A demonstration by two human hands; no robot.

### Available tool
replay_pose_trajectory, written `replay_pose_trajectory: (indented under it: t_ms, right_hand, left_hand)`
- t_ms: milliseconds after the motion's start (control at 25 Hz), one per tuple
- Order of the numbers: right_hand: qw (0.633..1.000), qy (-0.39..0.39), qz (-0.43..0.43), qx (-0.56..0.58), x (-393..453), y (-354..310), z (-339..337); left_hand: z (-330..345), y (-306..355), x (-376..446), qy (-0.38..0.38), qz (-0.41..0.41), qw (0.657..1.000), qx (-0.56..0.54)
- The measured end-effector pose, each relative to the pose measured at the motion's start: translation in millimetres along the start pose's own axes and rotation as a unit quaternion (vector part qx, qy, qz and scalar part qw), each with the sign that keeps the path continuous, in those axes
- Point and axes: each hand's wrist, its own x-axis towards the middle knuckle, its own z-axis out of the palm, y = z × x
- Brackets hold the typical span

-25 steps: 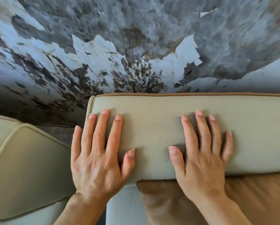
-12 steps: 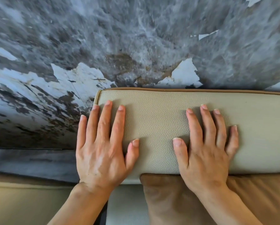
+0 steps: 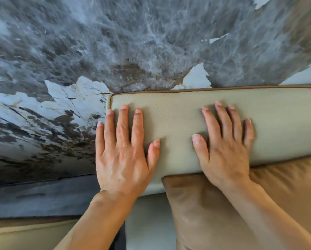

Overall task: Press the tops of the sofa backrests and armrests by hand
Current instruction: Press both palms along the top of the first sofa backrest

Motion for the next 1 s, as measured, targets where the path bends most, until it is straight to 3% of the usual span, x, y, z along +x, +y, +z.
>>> replay_pose_trajectory:
  t_ms: [160, 320, 600, 800, 1000]
  right_hand:
    - [0.998, -0.063, 0.029, 0.005, -12.6, -13.0, -42.5]
    - [0.998, -0.051, 0.034, 0.026, -41.5, -41.6, -113.8]
    - [0.999, 0.008, -0.009, 0.053, -105.2, -64.6, -344.4]
    - [0.995, 0.061, -0.047, 0.070, -162.8, -74.6, -530.1]
    - [0.987, 0.102, -0.070, 0.105, -213.2, -100.5, -636.0]
  left_hand:
    - [-38.3, -11.6, -8.6, -0.089, 0.039, 0.995, -0.012]
    - [-106.7, -33.3, -41.7, -0.096, 0.051, 0.994, 0.013]
    - [-337.3, -26.0, -117.6, -0.034, 0.024, 0.999, 0.006]
    - [-522.3, -11.1, -168.3, 0.063, 0.001, 0.998, 0.004]
    - [-630.8, -17.4, -219.6, 0.115, -0.025, 0.993, 0.028]
